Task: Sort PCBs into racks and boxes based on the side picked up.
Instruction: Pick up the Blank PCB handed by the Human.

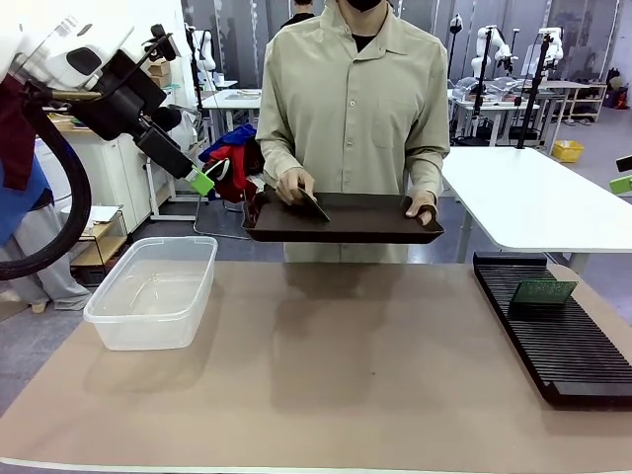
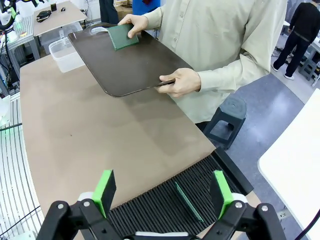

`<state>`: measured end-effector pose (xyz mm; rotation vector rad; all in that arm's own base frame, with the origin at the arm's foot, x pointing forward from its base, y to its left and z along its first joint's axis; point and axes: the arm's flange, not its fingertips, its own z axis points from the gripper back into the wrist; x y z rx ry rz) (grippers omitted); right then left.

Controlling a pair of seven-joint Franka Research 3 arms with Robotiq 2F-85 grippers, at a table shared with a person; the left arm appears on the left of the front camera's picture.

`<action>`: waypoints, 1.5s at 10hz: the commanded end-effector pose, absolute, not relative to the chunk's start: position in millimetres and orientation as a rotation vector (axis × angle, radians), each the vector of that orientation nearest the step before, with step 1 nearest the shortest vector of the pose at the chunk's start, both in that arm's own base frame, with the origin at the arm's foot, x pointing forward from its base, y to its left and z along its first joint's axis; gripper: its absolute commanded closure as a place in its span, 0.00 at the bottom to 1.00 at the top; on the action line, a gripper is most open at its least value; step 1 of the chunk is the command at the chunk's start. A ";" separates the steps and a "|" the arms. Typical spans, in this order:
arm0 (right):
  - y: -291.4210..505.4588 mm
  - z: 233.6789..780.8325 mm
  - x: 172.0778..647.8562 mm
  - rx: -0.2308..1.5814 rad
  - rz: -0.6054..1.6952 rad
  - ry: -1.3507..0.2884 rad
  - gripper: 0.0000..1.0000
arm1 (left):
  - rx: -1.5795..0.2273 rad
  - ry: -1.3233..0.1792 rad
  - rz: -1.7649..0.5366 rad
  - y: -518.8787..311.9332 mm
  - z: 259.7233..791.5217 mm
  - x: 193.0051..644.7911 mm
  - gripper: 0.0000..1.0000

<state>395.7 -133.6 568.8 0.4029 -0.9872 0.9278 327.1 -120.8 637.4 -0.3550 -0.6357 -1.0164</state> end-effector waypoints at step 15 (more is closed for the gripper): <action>-133.2 568.5 395.0 0.411 0.930 -0.985 0.00 | -0.349 -0.644 -1.020 -120.9 636.1 326.6 0.00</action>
